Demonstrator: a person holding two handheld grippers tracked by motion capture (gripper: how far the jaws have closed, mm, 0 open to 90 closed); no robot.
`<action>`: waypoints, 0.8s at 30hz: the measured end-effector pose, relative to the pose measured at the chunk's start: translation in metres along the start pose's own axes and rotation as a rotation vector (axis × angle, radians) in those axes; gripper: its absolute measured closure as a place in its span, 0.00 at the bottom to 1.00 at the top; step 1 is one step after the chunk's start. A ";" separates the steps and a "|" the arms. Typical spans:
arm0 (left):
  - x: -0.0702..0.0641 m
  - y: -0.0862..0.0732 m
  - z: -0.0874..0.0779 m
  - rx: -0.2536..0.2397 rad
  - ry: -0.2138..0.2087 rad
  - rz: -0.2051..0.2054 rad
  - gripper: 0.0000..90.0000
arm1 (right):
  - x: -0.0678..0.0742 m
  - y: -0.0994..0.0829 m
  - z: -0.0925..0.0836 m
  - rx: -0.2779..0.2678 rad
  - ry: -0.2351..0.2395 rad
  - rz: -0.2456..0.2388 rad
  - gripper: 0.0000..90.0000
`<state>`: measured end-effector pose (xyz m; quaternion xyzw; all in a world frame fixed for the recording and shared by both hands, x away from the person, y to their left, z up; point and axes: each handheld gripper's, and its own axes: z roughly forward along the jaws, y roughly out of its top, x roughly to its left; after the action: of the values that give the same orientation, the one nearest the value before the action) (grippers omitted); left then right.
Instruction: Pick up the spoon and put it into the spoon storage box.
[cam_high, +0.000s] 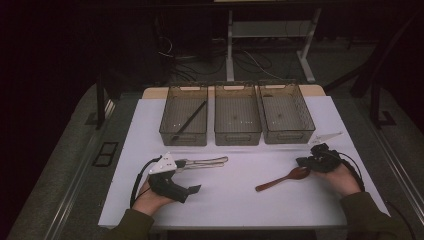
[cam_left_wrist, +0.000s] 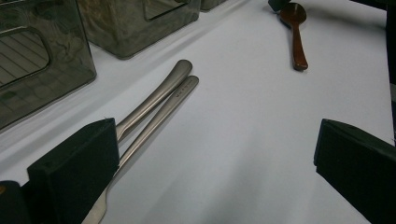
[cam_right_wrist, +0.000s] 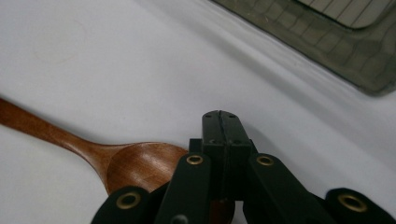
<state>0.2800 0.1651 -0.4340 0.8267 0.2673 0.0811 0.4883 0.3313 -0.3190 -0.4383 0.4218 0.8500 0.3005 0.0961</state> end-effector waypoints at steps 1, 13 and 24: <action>0.000 0.000 0.000 0.000 0.000 0.000 0.00 | 0.000 -0.002 -0.001 -0.002 0.000 0.001 0.99; 0.000 0.000 0.000 0.001 -0.006 -0.002 0.00 | 0.007 -0.020 -0.016 -0.004 0.012 0.004 0.98; 0.000 0.000 0.000 0.000 -0.006 -0.001 0.00 | 0.015 -0.024 -0.030 -0.082 0.056 -0.037 0.56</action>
<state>0.2800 0.1647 -0.4341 0.8269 0.2663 0.0783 0.4890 0.2932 -0.3316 -0.4274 0.3929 0.8471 0.3451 0.0949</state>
